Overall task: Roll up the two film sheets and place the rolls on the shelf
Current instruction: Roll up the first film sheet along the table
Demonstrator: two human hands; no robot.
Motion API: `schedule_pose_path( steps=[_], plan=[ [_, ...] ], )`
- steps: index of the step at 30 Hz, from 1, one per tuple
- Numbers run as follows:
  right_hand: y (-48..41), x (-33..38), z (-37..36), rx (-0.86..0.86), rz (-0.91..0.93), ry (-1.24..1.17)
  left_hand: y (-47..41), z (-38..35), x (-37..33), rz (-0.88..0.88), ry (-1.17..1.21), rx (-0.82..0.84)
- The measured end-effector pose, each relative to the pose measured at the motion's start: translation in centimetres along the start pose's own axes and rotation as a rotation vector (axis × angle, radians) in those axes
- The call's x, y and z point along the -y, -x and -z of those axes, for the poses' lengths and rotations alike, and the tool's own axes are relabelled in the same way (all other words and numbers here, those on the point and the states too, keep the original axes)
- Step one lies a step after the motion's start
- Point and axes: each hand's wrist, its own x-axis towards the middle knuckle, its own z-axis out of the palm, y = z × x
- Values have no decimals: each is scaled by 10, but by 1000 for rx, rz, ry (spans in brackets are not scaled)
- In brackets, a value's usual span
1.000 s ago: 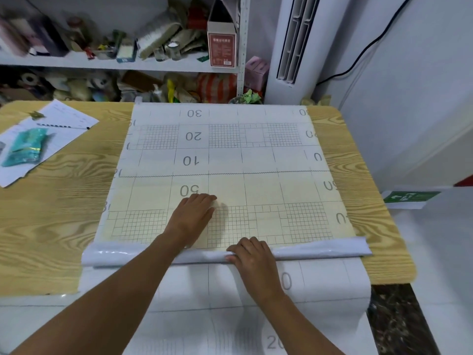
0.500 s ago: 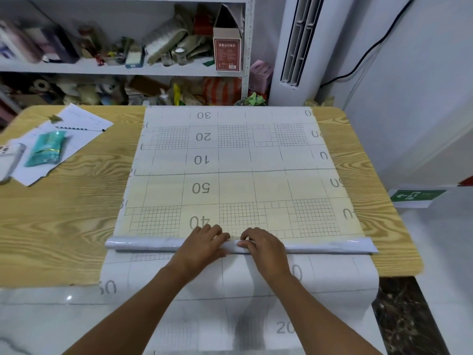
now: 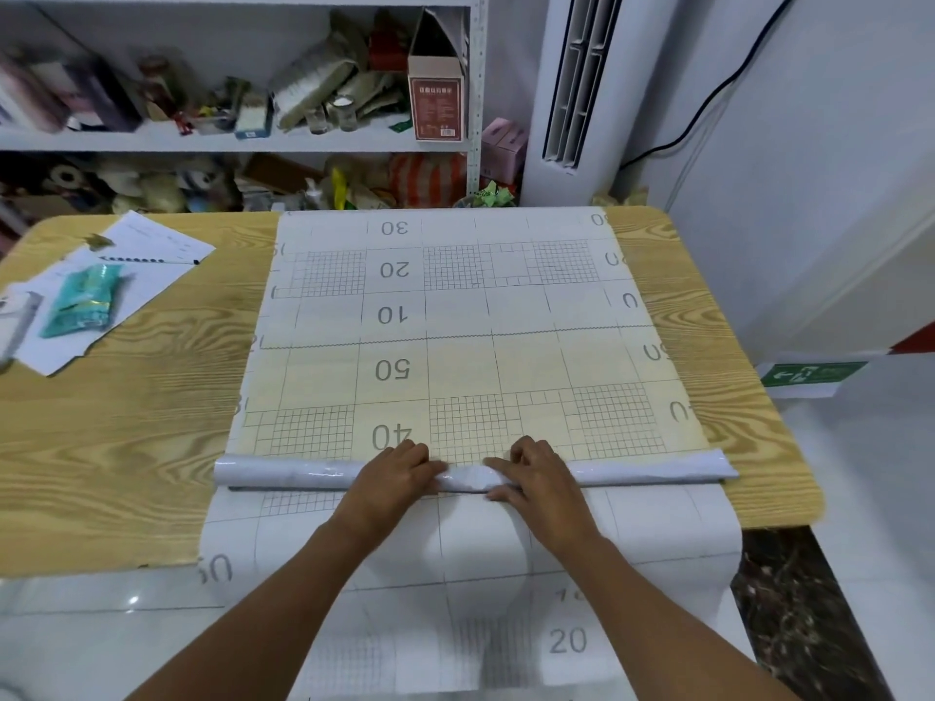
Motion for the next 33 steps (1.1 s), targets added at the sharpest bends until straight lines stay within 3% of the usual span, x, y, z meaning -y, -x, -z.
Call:
schedule_pose_path(
  steps=[4, 7, 12, 21, 27, 33],
  plan=[
    [-2, -3, 2, -75, -2, -24, 2, -1, -1, 79, 101, -49],
    [-3, -4, -2, -151, 23, 95, 4, 0, -1, 111, 177, -56],
    [-8, -5, -3, -32, 29, 303, 12, 4, 5, 95, 173, 3],
    [-12, 2, 0, -107, -34, 184, 9, 6, 6, 198, 271, 59],
    [-10, -5, 1, -47, 8, 167, 8, 1, 9, 264, 338, -2],
    [-16, -1, 2, -65, 12, 122, 8, 6, 11, 265, 281, 9]
  ],
)
